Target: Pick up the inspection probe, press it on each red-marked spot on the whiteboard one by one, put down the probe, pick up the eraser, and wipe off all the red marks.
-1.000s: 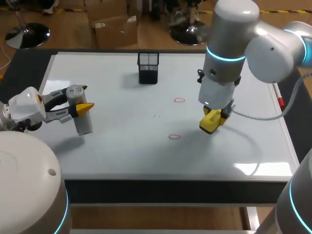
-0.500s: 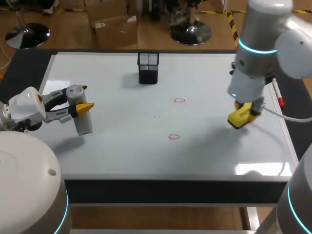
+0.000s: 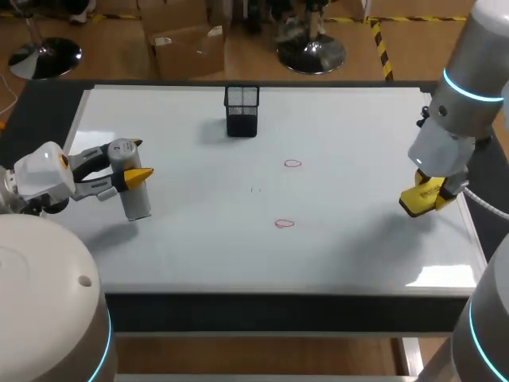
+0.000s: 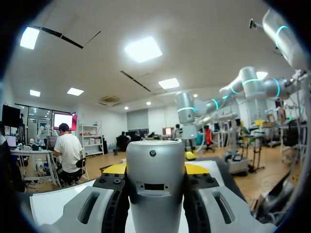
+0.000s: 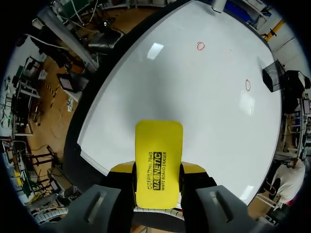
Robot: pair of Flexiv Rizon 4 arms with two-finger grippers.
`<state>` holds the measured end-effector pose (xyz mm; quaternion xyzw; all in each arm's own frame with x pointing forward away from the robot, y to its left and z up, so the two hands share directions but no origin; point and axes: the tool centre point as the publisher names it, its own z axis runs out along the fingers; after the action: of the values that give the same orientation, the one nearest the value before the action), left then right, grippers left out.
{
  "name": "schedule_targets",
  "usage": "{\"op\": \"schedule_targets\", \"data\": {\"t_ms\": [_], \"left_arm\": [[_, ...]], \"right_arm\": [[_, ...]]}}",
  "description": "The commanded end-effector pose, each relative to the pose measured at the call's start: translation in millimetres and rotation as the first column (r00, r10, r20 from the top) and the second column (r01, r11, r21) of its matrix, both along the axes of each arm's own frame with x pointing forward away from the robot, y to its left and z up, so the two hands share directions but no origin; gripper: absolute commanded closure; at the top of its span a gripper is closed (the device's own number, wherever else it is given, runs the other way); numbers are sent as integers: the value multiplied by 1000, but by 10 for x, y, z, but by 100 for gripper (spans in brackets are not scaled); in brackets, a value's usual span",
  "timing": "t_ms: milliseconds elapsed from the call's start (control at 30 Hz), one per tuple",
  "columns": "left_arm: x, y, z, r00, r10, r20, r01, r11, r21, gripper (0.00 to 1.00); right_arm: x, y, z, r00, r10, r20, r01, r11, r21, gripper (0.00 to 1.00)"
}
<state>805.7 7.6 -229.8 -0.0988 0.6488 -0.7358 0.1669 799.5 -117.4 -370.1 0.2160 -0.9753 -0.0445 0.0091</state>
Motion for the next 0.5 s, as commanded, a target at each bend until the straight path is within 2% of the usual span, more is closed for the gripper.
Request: {"op": "schedule_targets", "data": {"t_ms": [33,233,333,500], "left_arm": [[-5,1,16,1000,1,0,-1,1000,1,100],[-1,-12,36,1000,-8,2,8,1000,-1,100],[42,-88,91,998,-60,21,59,998,17,100],[130,-284,214,991,-128,46,127,992,11,100]], "right_arm": [[-13,-12,11,1000,2,2,-2,1000,-1,100],[-13,-12,11,1000,2,2,-2,1000,-1,100],[-13,-12,11,1000,2,2,-2,1000,-1,100],[-13,-12,11,1000,2,2,-2,1000,-1,100]]}}
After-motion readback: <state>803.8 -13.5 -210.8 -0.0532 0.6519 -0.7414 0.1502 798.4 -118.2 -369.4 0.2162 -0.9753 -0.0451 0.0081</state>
